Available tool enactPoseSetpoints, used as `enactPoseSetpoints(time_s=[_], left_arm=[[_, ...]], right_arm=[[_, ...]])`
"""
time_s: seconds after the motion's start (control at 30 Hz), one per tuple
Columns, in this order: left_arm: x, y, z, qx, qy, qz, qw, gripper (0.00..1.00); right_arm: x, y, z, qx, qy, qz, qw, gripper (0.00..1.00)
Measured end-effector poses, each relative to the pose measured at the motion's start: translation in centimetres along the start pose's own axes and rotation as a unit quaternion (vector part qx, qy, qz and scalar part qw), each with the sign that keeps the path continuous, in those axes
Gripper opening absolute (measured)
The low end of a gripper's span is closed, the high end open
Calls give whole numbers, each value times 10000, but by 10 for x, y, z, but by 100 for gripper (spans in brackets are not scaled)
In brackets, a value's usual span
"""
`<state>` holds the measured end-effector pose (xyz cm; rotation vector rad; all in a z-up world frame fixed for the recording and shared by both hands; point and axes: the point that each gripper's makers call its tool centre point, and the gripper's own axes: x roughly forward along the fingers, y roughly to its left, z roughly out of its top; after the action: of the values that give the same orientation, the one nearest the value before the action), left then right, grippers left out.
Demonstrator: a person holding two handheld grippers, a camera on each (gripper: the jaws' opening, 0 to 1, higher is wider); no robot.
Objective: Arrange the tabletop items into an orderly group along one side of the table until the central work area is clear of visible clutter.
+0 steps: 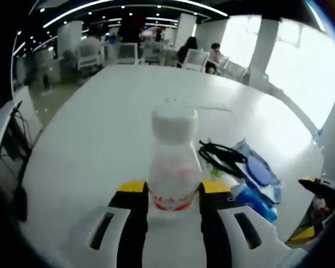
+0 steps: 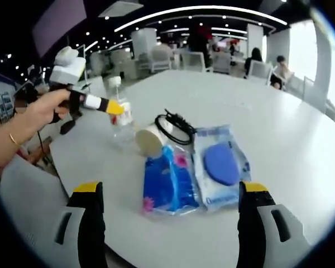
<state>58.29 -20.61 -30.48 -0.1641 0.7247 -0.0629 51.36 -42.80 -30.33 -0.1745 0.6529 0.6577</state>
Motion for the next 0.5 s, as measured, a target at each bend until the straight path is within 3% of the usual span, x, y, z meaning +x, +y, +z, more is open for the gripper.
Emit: enactPoseSetpoints(time_s=[0.5], left_arm=[[-10, -8, -15, -18, -80, 262, 9996, 33]], right_arm=[[0, 5, 0, -65, 20, 78, 9999, 99]])
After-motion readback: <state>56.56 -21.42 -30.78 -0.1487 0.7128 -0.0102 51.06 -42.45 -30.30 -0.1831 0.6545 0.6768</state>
